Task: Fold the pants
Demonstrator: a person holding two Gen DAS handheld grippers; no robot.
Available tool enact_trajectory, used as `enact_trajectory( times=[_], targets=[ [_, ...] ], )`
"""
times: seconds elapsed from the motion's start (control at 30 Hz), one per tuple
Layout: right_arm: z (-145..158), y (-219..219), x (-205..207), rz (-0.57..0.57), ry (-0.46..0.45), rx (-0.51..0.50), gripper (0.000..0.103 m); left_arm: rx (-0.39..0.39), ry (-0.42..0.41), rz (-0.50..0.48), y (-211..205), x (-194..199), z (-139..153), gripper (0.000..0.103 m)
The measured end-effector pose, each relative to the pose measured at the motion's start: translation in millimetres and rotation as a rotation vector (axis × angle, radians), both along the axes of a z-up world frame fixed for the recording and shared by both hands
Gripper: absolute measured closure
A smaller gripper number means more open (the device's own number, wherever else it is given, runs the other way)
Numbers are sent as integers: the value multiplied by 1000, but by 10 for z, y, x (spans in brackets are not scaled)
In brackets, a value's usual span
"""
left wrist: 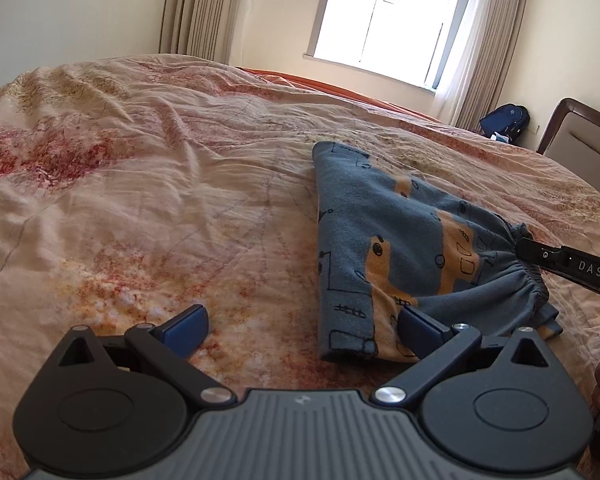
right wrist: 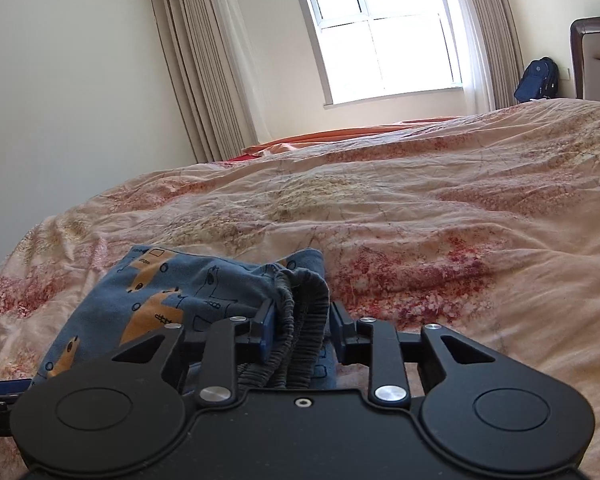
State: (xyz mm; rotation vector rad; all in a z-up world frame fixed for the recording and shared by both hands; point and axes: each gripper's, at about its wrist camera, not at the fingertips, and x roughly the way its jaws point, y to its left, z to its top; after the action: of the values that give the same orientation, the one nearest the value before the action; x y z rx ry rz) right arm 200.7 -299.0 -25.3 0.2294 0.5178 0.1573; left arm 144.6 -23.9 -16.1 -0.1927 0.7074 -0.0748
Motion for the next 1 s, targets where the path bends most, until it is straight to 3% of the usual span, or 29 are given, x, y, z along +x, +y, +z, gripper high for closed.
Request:
enact_trajectory(
  times=[0.07, 0.13, 0.23, 0.37, 0.53, 0.67, 0.8, 0.9, 1.0],
  targets=[
    [39, 45, -84, -20, -18, -26, 54, -43, -17, 9, 38, 7, 55, 0],
    [65, 107, -195, -40, -49, -28, 21, -65, -27, 19, 53, 35, 78, 0],
    [32, 216, -286, -39, -46, -52, 13, -39, 5, 26, 21, 77, 25, 0],
    [-124, 276, -354, -92, 26, -145, 6, 19, -25, -3, -20, -39, -89, 1],
    [-235, 151, -515, -135, 44, -122, 1, 81, -47, -38, -69, -181, -113, 1],
    [-192, 76, -591, -129, 33, -69, 1, 26, -55, -31, 19, -201, 27, 0],
    [-16, 67, -532, -98, -25, -64, 1, -35, -74, -16, 100, 21, 210, 0],
    [71, 72, -302, -40, -41, -62, 0, -69, -55, -63, 82, 328, 307, 0],
    [70, 73, 8, 5, -26, -80, 0, -36, -24, -94, 10, 686, 274, 0]
  ],
)
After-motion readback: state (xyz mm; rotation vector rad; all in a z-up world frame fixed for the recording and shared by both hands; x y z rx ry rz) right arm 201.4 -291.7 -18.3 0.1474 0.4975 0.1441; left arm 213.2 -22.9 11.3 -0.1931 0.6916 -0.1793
